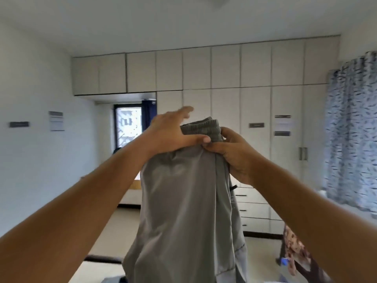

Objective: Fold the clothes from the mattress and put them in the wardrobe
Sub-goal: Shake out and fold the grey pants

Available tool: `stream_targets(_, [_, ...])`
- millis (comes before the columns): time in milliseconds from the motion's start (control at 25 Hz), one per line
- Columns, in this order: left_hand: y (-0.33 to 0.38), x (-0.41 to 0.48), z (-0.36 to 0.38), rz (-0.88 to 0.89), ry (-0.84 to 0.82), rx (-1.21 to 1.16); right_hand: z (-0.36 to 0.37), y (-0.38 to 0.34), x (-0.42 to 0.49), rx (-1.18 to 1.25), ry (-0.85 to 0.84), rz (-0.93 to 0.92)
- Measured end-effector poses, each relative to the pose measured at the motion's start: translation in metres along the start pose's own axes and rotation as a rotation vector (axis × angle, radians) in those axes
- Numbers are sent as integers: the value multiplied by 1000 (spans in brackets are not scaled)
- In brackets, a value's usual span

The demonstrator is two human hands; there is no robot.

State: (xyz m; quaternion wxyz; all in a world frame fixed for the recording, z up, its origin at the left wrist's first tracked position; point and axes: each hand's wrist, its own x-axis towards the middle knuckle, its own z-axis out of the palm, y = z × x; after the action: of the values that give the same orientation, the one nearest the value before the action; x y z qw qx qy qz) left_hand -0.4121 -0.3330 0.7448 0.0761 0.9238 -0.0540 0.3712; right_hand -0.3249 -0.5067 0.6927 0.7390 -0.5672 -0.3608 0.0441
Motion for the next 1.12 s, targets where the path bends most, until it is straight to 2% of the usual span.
stream_targets(120, [-10, -31, -13, -106, -163, -18, 27, 17, -8, 62, -170, 22])
stream_targets(200, [-25, -58, -27, -203, -194, -24, 52, 32, -15, 125, -290, 65])
stream_targets(400, [-55, -120, -69, -275, -124, 183, 129, 72, -30, 260, -513, 144])
stream_targets(560, [-85, -152, -125, -383, -64, 360, 182, 121, -47, 111, -927, 339])
stream_targets(640, [-108, -168, -149, -449, -65, 407, 217, 150, -58, 116, -1050, 431])
stream_targets(760, [-151, -192, -168, -556, -41, 432, 264, 171, -59, 269, -1070, 515])
stream_targets(960, [-236, -254, -173, -832, 129, 437, 335, 189, -45, 538, -1078, 694])
stream_targets(1040, [-247, -296, -165, -1027, 210, 368, 357, 204, -38, 628, -1076, 768])
stream_targets(1120, [-233, -360, -148, -1309, 294, 155, 373, 223, -34, 729, -1073, 849])
